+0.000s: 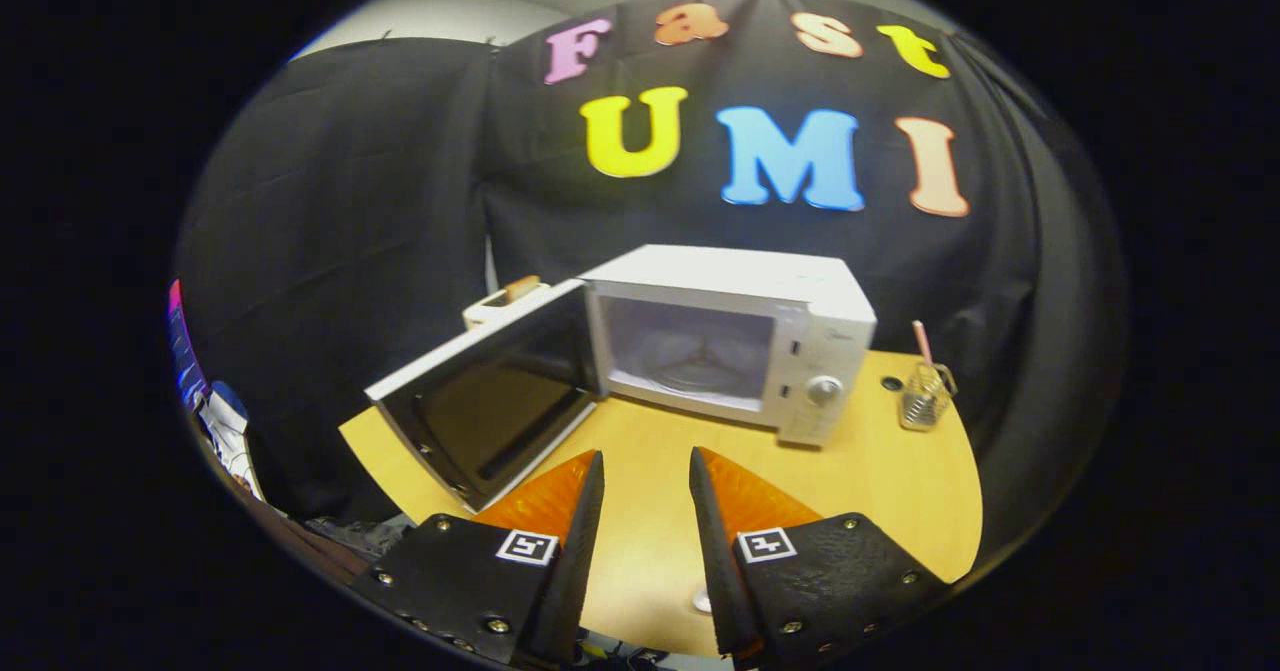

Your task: Open the microwave, put the food inside, and close the microwave door.

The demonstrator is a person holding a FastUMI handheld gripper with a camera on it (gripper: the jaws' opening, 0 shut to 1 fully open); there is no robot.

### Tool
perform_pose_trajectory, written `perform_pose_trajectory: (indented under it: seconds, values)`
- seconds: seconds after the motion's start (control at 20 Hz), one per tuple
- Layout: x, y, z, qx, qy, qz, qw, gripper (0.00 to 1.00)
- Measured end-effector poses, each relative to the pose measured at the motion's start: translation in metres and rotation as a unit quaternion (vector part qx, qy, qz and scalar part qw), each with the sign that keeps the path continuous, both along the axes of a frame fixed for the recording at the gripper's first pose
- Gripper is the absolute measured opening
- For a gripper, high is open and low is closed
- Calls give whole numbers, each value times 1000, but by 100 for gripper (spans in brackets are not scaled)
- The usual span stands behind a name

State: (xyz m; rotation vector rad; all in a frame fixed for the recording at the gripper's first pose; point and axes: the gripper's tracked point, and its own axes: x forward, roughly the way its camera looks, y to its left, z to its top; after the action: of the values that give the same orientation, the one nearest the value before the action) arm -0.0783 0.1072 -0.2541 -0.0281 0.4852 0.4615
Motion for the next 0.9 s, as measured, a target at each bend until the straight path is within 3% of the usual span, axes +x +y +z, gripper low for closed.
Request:
perform_pose_trajectory:
  seconds: [0.15,0.35,0.75,0.9]
  values:
    - [13,-72,-32,12,55,-88,995,51]
    - [22,-114,-82,70,138,-150,976,56]
    - [27,-103,-145,214,267,-145,928,56]
    - [33,-92,-154,231,295,-138,917,56]
